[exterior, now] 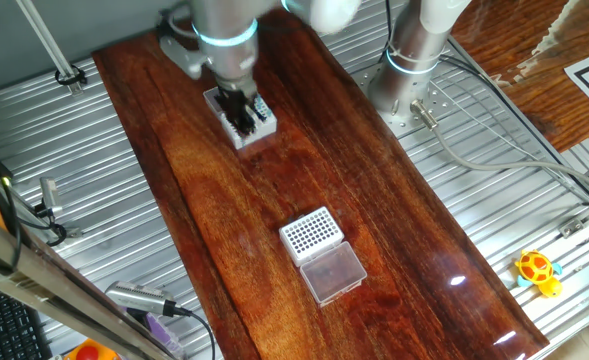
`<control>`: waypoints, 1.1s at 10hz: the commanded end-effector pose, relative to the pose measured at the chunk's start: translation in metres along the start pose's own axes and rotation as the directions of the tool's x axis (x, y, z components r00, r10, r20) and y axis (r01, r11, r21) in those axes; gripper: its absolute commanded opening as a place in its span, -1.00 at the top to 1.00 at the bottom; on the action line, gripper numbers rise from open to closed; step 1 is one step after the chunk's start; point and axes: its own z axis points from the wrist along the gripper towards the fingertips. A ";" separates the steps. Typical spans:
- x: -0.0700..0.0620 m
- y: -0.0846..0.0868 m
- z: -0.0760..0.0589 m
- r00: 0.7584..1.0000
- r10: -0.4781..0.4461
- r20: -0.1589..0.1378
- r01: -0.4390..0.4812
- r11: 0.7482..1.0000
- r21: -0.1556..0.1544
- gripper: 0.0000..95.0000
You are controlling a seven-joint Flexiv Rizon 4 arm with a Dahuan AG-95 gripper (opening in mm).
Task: Transfer all medium pipette tips from one holder to another
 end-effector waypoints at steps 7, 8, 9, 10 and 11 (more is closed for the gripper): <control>0.001 0.027 0.002 0.987 -0.159 -0.004 0.158 0.987 -0.022 1.00; 0.001 0.027 0.002 0.977 -0.215 -0.002 0.215 0.976 -0.023 1.00; 0.001 0.027 0.002 0.970 -0.242 -0.005 0.241 0.970 -0.024 1.00; 0.001 0.027 0.002 0.969 -0.246 -0.011 0.245 0.969 -0.021 1.00; 0.001 0.027 0.002 0.970 -0.243 -0.019 0.243 0.970 -0.014 1.00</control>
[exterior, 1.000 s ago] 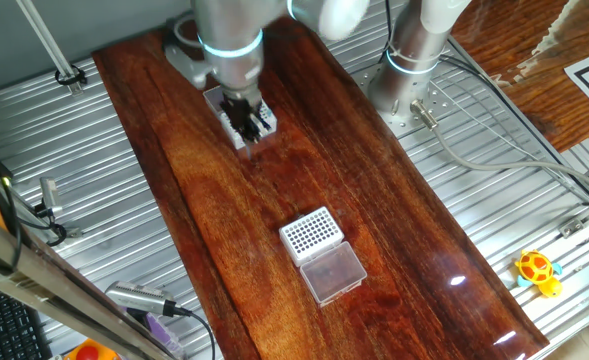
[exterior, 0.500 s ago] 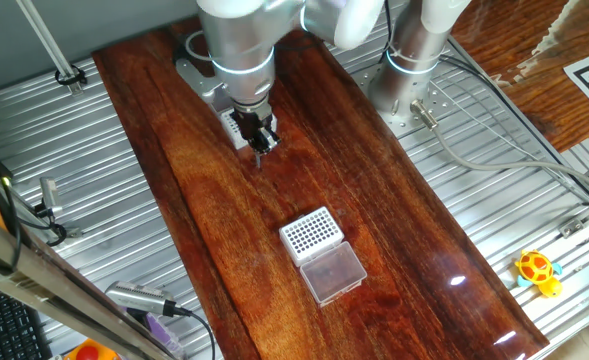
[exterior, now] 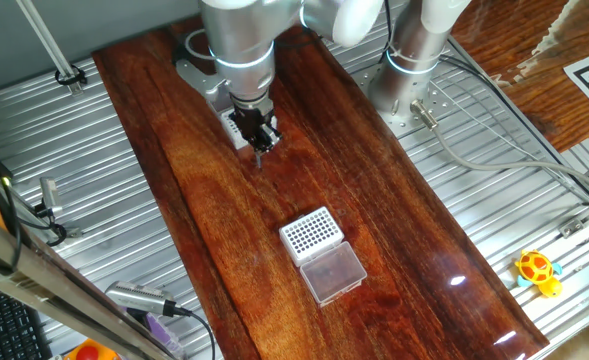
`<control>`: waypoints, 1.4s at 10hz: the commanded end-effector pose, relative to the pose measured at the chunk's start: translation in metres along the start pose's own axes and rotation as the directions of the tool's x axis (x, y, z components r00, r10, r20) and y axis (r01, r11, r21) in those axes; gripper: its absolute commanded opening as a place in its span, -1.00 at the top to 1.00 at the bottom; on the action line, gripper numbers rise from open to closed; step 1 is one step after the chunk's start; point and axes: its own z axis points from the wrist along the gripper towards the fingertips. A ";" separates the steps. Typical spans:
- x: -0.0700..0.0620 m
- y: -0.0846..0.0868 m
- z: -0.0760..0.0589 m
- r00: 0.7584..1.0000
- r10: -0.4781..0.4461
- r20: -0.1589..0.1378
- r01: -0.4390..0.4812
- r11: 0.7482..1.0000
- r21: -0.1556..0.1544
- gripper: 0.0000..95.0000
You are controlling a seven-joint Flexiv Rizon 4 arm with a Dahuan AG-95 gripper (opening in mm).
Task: Transfer all medium pipette tips from one holder to another
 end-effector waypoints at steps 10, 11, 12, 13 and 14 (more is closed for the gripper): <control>-0.005 0.148 0.000 0.996 0.082 -0.037 -0.081 0.997 0.019 1.00; -0.007 0.171 0.001 0.992 0.120 -0.037 -0.119 0.993 0.021 1.00; -0.008 0.187 0.002 0.989 0.142 -0.035 -0.141 0.990 0.022 1.00; -0.009 0.195 0.004 0.989 0.144 -0.033 -0.143 0.989 0.023 1.00; -0.009 0.193 0.005 0.990 0.136 -0.027 -0.135 0.991 0.025 1.00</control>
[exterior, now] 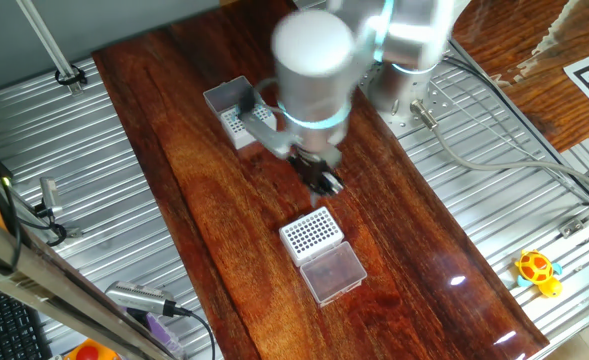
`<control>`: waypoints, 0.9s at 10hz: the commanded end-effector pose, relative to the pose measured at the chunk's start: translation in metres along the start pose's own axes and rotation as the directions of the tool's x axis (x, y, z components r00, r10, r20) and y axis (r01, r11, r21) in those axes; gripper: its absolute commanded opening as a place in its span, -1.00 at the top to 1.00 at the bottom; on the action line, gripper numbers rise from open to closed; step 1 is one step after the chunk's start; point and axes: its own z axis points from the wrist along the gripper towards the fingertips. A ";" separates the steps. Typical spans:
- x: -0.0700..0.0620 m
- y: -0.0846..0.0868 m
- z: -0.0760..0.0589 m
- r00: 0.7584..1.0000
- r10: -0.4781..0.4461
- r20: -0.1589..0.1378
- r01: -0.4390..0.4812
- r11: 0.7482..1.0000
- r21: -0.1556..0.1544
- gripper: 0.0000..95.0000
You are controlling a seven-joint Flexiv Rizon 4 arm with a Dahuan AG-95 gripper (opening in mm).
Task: Transfer all medium pipette tips from one holder to another
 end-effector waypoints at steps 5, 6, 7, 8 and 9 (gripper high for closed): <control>-0.002 0.010 0.005 0.985 -0.172 0.020 0.172 0.985 -0.027 1.00; -0.001 0.013 0.004 0.987 -0.158 0.021 0.159 0.987 -0.027 1.00; -0.001 0.015 0.004 0.989 -0.147 0.022 0.148 0.989 -0.027 1.00; -0.002 0.021 0.006 0.992 -0.124 0.028 0.125 0.992 -0.032 1.00; -0.002 0.025 0.008 0.993 -0.113 0.032 0.114 0.993 -0.034 1.00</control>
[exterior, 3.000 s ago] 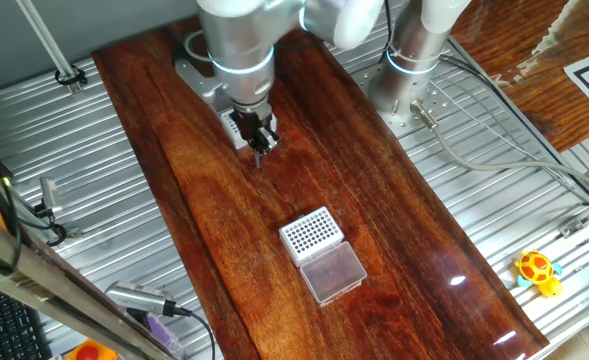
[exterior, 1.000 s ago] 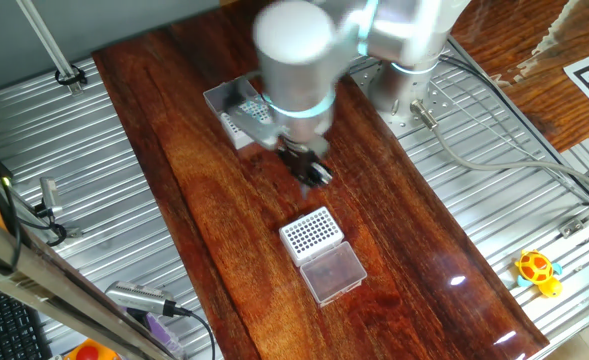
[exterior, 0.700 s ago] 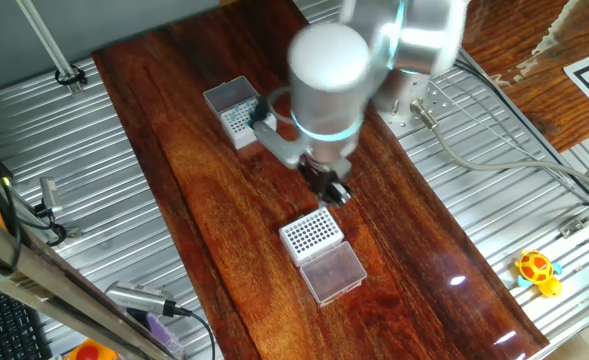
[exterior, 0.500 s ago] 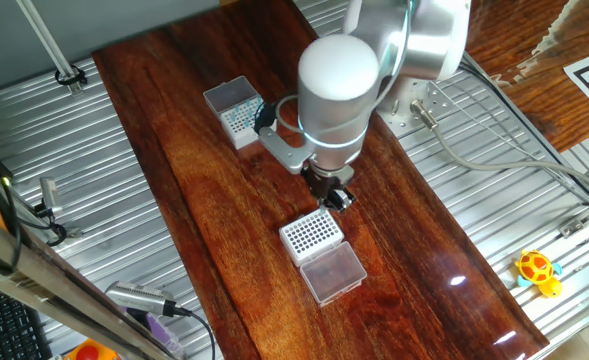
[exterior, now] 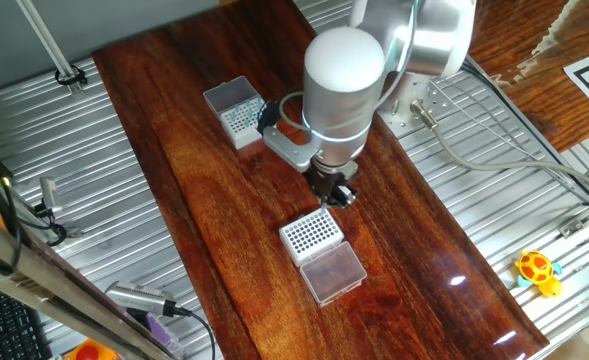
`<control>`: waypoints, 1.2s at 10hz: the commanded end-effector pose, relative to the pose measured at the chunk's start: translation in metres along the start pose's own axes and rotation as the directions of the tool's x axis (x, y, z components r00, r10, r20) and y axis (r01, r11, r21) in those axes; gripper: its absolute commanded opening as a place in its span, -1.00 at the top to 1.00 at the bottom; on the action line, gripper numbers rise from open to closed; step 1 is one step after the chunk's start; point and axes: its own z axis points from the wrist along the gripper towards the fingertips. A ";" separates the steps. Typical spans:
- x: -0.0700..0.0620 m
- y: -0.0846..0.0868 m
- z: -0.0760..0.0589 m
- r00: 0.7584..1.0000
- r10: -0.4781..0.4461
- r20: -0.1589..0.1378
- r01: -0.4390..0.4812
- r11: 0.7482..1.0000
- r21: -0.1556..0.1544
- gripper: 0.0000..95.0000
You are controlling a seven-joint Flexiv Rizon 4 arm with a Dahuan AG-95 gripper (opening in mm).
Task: Transfer all medium pipette tips from one holder to another
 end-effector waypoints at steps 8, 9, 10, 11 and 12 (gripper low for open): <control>-0.005 0.019 0.010 0.999 0.031 0.025 -0.031 0.999 -0.015 1.00; -0.005 0.020 0.010 0.999 0.032 0.028 -0.031 0.999 -0.017 1.00; -0.006 0.020 0.011 0.999 0.031 0.030 -0.031 0.999 -0.016 1.00; -0.006 0.020 0.012 0.999 0.031 0.030 -0.031 0.999 -0.015 1.00; -0.006 0.019 0.013 0.999 0.029 0.030 -0.029 0.999 -0.014 1.00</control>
